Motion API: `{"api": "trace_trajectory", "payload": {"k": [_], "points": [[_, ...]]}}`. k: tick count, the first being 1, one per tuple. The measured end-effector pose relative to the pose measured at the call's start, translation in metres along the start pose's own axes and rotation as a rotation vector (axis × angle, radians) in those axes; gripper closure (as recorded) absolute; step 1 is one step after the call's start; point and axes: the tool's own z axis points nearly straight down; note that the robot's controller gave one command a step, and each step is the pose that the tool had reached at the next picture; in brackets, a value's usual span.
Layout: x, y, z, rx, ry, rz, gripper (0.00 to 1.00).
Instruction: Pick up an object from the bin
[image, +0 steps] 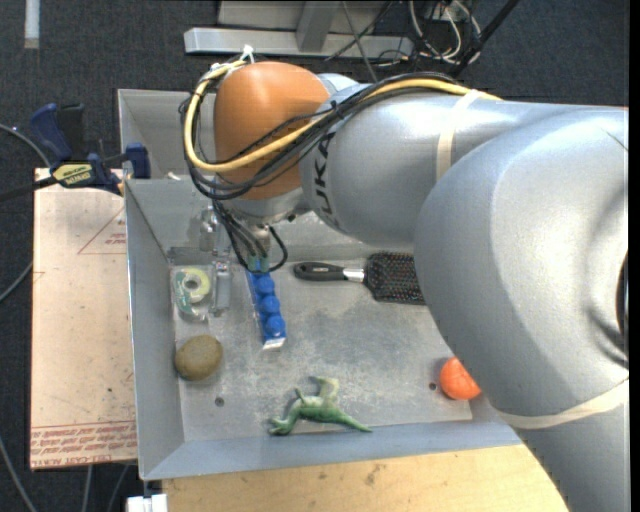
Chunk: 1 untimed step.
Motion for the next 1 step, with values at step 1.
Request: {"api": "trace_trajectory", "payload": {"k": [1], "points": [[0.0,0.0,0.0,0.0,0.0,0.0,0.0]]}}
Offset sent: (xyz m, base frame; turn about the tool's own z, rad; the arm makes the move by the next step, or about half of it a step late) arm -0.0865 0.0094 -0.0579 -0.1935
